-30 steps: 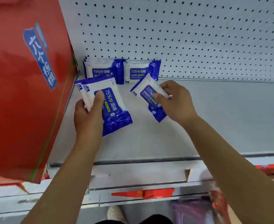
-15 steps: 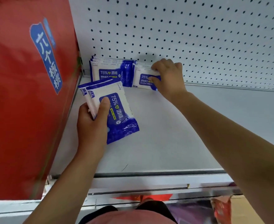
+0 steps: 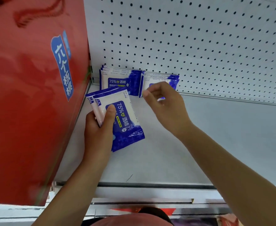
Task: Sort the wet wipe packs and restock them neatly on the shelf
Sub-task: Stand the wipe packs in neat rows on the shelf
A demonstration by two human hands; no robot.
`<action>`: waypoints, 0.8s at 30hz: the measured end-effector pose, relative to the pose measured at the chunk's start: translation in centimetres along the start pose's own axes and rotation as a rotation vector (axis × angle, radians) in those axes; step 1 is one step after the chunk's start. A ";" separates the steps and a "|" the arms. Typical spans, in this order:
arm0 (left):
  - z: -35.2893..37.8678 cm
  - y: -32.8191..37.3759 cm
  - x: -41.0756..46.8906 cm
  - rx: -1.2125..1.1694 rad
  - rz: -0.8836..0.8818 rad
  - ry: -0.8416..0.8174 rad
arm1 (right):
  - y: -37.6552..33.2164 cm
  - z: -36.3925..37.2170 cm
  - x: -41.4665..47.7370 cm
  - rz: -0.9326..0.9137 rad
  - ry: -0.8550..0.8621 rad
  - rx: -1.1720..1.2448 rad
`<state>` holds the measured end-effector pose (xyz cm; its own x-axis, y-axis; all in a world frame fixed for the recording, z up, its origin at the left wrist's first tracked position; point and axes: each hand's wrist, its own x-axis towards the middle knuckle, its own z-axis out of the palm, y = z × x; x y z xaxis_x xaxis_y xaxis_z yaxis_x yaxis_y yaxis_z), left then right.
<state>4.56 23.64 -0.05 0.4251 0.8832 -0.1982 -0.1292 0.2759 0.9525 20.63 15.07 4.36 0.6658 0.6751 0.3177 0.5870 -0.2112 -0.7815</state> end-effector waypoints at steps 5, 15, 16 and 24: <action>0.3 -0.2 0.0 0.060 0.076 -0.017 | -1.1 1.4 -3.5 0.145 -0.317 0.054; 0.2 -1.3 0.5 -0.002 0.102 0.132 | -0.4 0.6 2.1 0.059 -0.096 0.149; 0.1 -1.2 0.5 -0.031 0.112 0.170 | -0.4 0.7 3.1 0.038 -0.067 0.153; 0.1 -1.0 0.9 -0.088 0.110 0.228 | 0.4 4.6 9.0 -0.244 -0.152 -0.280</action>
<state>5.15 24.15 -1.19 0.1927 0.9695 -0.1515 -0.2451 0.1970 0.9493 24.69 24.30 4.45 0.4277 0.8216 0.3769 0.8366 -0.2019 -0.5093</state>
